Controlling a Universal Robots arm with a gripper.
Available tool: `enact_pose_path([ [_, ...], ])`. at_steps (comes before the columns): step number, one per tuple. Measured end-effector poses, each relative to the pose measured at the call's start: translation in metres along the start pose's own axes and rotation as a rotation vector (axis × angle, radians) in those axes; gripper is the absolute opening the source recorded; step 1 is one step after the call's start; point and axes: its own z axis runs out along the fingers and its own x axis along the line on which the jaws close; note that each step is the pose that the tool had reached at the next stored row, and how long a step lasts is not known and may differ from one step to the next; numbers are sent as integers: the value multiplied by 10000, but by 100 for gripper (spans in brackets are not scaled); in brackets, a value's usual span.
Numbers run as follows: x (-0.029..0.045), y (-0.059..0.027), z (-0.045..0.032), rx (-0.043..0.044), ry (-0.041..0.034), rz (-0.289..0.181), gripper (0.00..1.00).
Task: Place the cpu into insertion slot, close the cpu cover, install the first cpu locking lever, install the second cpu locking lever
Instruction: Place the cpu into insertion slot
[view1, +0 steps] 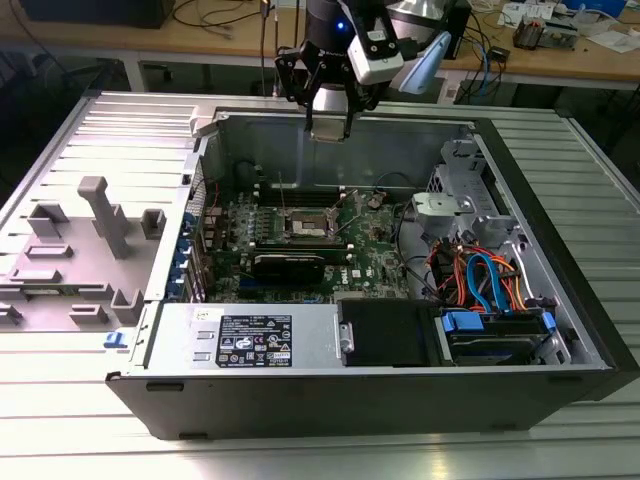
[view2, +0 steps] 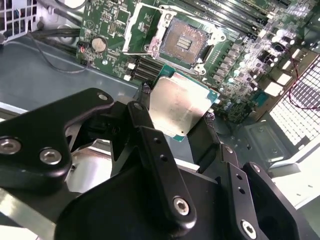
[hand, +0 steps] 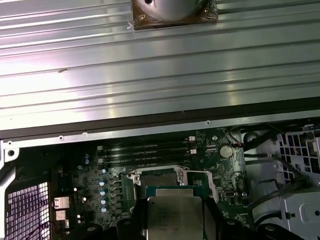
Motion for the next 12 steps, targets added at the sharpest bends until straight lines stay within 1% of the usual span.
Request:
enact_pose_path([
  [2, -2, -2, 11, 5, -30, 379, 55],
  [5, -1, -3, 20, 6, -61, 767, 55],
  [6, -1, -3, 20, 6, -65, 835, 55],
  [12, -1, -3, 22, 4, -68, 851, 55],
])
